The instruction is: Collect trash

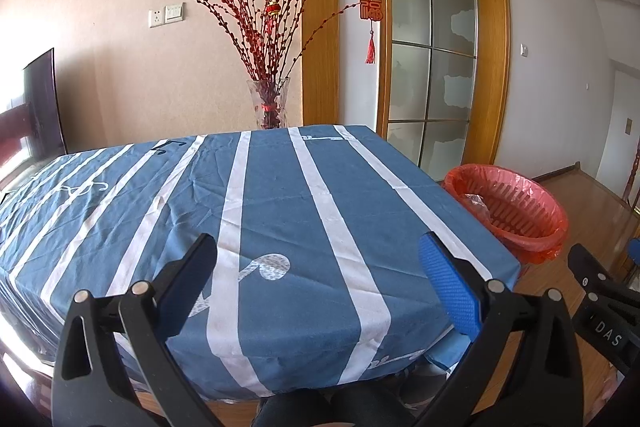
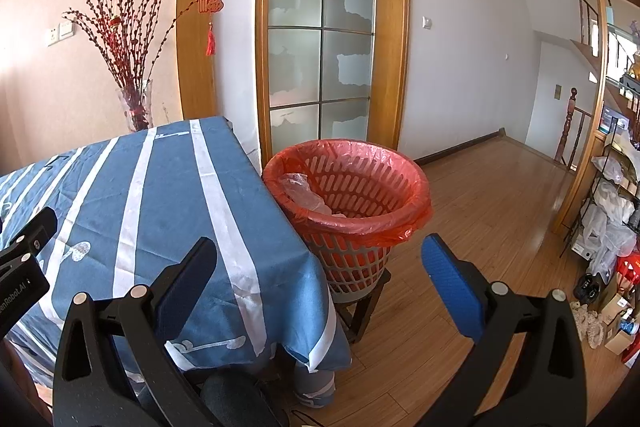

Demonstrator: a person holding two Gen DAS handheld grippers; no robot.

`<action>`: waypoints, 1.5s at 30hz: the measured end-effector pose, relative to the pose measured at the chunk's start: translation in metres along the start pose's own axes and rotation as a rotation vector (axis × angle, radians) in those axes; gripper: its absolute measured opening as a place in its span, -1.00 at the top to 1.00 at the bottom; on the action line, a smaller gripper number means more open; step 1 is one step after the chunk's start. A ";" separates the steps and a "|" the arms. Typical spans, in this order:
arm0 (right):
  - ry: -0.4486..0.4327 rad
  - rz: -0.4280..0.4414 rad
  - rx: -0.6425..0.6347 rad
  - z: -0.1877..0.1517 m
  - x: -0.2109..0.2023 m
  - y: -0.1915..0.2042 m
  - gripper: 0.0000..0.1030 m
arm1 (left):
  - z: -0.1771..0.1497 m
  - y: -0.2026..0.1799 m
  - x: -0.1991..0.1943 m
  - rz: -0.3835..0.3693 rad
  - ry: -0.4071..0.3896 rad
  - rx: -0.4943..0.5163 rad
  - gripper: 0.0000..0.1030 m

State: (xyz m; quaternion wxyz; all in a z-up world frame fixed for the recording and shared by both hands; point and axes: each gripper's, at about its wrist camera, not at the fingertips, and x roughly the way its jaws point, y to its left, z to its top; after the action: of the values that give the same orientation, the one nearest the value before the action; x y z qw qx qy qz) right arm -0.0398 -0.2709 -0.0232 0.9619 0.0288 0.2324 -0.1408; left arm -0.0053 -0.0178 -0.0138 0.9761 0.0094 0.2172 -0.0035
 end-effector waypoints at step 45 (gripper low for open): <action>0.012 0.000 0.003 -0.006 0.002 -0.003 -0.97 | -0.008 -0.006 0.001 -0.010 0.021 -0.005 -0.91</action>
State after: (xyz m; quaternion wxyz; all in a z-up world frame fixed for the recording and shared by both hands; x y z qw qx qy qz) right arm -0.0410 -0.2736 -0.0292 0.9605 0.0311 0.2378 -0.1410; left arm -0.0075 -0.0232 -0.0213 0.9737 0.0059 0.2276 -0.0076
